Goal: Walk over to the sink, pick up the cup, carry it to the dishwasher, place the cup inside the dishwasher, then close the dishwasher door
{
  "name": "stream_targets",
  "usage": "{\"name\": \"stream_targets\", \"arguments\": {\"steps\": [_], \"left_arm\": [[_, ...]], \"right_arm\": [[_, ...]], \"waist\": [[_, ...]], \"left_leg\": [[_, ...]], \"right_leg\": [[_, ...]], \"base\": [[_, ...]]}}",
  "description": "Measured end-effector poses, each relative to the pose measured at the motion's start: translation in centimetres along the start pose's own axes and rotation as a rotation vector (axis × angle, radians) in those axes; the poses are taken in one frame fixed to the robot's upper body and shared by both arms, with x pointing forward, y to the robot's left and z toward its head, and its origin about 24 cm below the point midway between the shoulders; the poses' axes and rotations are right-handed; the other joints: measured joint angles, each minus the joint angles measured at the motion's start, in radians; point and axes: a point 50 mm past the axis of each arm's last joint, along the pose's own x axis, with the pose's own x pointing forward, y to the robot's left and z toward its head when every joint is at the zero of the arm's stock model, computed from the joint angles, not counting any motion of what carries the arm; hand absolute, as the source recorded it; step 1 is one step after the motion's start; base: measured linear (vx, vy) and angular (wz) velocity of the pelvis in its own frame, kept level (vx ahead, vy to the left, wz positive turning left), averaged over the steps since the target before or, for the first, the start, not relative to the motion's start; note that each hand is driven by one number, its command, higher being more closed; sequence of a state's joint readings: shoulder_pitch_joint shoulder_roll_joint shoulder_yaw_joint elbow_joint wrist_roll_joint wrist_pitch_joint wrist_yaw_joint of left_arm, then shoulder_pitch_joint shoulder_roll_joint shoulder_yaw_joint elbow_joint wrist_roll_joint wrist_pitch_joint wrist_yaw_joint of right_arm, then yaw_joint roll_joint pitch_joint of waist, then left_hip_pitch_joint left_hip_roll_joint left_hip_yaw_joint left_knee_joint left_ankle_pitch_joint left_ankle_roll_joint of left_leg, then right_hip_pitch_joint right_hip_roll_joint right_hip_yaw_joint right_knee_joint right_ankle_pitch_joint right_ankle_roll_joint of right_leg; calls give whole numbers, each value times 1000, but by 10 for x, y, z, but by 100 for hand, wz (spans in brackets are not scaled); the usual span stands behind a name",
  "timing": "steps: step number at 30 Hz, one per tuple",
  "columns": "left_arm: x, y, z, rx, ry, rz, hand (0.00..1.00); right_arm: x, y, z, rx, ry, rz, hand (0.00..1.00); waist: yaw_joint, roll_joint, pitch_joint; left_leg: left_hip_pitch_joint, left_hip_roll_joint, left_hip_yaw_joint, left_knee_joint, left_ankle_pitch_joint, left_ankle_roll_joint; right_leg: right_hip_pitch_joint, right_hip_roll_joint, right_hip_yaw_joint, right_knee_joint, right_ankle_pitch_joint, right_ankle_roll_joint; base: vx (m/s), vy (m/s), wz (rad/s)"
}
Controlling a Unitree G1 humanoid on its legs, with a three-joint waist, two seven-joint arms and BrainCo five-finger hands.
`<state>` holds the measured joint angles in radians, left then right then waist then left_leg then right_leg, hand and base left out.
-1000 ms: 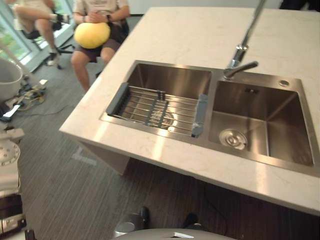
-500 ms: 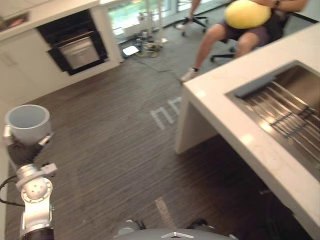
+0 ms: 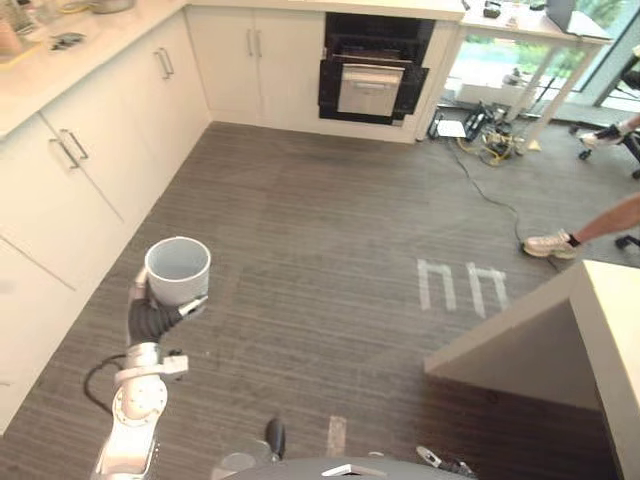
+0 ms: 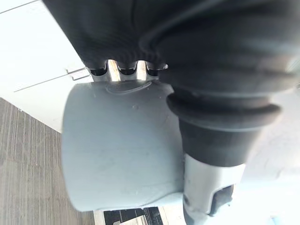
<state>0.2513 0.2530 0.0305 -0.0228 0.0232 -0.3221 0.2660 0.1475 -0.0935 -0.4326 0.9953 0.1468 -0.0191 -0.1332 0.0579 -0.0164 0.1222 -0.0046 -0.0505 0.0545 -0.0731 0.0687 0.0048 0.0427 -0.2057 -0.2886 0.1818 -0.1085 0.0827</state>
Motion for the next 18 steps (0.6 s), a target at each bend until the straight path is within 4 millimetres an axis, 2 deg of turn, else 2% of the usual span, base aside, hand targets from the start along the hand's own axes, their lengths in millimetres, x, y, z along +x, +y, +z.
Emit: {"name": "stream_targets", "arguments": {"steps": [3, 5, 9, 12, 13, 18], "left_arm": [[-2, -13, 0, -30, 12, -44, 100], [-2, -21, 1, -61, 10, -45, 100], [4, -28, 7, -115, -10, -58, 100], [4, -25, 6, -154, 8, 0, 100], [4, -19, 7, -257, 9, 151, 100], [4, -19, 8, -259, 8, 151, 100]], "right_arm": [[1, 6, 8, -82, -33, 28, 0], [0, 16, 8, -151, -37, 76, 0], [0, 32, 16, -182, -70, 125, 0], [-2, 44, 28, -154, -122, 175, 0], [-8, 66, 39, -26, -128, 360, 0], [-8, 64, 38, -25, -124, 358, 0]], "waist": [[-8, 20, 10], [-11, 21, 9], [-14, 11, 12], [-18, 8, 15], [-31, 45, 23], [-33, 44, 22]], "left_leg": [[3, 18, 0, -12, 38, -14], [14, 22, -4, -12, 39, -13], [15, 26, -21, -12, 44, -20], [14, 34, -20, -6, 49, -25], [-11, 60, 12, -6, 77, -28], [-10, 60, 15, -6, 78, -28]], "right_leg": [[21, 21, -26, -26, 2, 4], [50, 32, -31, -50, 2, 4], [63, 42, -49, -67, 3, 3], [64, 56, -48, -83, 12, -7], [29, 72, -26, -91, 46, 3], [30, 74, -23, -102, 48, 2]], "base": [[40, -102, 15], [35, -53, 9], [27, -33, 12], [7, -12, 2], [0, 0, 0], [0, 0, 0]]}}
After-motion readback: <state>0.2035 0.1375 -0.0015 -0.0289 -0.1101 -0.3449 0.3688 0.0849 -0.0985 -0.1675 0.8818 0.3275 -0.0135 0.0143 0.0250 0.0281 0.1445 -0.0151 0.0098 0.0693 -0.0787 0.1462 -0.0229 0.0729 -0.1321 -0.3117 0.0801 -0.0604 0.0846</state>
